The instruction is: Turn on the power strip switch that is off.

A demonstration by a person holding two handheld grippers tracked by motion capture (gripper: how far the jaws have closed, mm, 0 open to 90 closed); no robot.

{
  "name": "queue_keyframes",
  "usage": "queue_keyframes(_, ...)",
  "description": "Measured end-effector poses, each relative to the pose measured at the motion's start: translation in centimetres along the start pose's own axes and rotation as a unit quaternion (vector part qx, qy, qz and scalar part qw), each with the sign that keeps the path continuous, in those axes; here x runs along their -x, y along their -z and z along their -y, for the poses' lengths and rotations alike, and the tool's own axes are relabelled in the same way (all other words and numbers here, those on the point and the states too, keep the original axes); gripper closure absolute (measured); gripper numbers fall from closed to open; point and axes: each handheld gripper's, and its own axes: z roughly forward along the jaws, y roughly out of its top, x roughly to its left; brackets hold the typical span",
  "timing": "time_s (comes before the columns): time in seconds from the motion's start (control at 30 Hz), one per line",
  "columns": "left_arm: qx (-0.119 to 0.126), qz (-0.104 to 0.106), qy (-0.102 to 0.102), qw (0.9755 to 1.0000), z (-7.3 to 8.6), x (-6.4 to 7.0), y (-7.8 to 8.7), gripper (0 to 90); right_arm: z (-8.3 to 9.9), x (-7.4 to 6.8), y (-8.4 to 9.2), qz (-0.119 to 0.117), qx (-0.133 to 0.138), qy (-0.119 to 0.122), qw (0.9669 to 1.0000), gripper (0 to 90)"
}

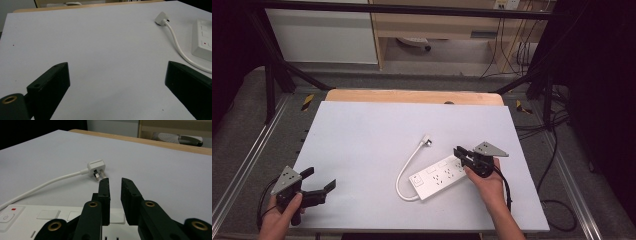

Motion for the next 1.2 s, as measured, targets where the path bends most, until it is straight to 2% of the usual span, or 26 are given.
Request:
queue_keyframes(0.73, -0.004, -0.001, 0.001, 1.0000, 0.1, 0.1, -0.1, 6.1, -2.8, 1.3, 2.2, 0.019, 0.044, -0.019, 0.9987, 74.4)
queue_keyframes(1.0, -0.006, -0.001, 0.001, 1.0000, 0.1, 0.1, -0.1, 6.1, -3.4, 2.1, 3.1, 0.027, 0.044, -0.027, 0.9983, 59.3)
queue_keyframes(1.1, -0.006, 0.000, 0.002, 1.0000, 0.1, 0.2, -0.2, 6.1, -3.6, 2.2, 3.4, 0.028, 0.039, -0.030, 0.9984, 51.1)
queue_keyframes(1.17, -0.006, -0.001, 0.001, 1.0000, 0.1, 0.1, -0.2, 6.1, -3.8, 2.4, 3.7, 0.029, 0.037, -0.036, 0.9983, 40.6)
queue_keyframes(1.2, -0.007, -0.001, 0.001, 1.0000, 0.1, 0.2, -0.2, 6.1, -3.8, 2.4, 3.7, 0.029, 0.037, -0.036, 0.9983, 40.6)
